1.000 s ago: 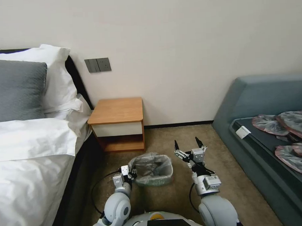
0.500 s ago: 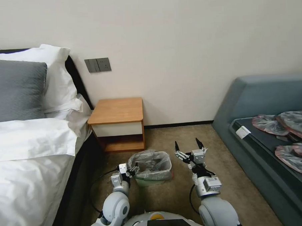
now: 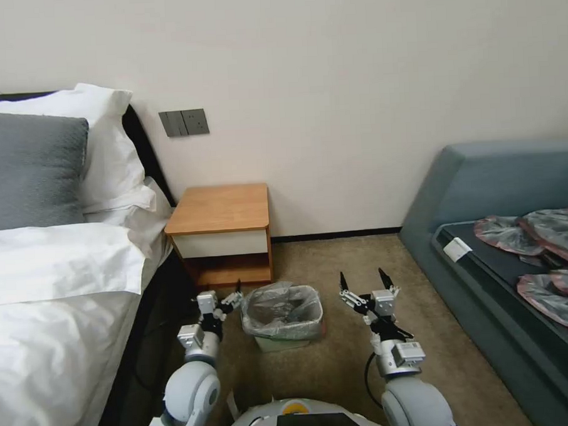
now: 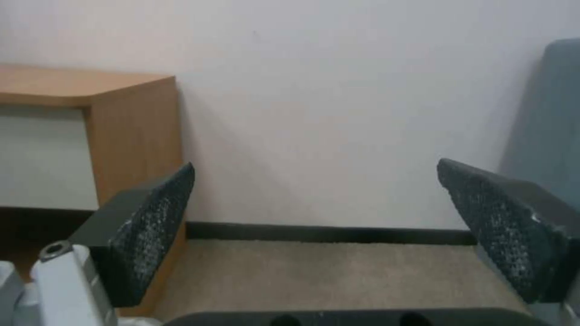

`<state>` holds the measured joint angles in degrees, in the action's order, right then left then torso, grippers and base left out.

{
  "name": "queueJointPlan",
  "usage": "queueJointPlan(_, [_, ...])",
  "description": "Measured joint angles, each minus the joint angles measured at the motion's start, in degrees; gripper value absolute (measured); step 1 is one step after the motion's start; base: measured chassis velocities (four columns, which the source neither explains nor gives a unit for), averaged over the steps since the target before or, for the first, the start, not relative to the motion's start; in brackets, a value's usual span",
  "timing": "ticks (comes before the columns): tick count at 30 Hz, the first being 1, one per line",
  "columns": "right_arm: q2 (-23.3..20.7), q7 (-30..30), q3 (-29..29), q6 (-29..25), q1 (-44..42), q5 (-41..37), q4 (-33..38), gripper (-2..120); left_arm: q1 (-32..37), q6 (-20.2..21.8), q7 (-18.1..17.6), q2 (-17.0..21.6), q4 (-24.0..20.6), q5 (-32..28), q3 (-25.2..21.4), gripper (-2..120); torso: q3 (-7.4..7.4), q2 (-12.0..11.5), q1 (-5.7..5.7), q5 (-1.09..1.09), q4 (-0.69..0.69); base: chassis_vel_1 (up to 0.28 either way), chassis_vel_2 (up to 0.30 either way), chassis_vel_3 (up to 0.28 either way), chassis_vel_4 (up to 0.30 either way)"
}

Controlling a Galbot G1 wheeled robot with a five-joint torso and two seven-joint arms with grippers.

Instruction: Pick up the garbage bag from the table and place it over the trash can.

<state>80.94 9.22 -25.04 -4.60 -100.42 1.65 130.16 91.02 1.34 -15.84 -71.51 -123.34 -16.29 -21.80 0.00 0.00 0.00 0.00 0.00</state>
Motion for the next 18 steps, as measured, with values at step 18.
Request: queueJointPlan(18, [3.8,-1.54,-2.31,-5.48,-11.8,-0.68,7.17,100,16.54,-8.0,15.94,-4.6,-12.02,-0.89,-16.33,100,-0.01,0.0,0.0,-0.03,-0.02,0.0,0.0,0.0,0.0])
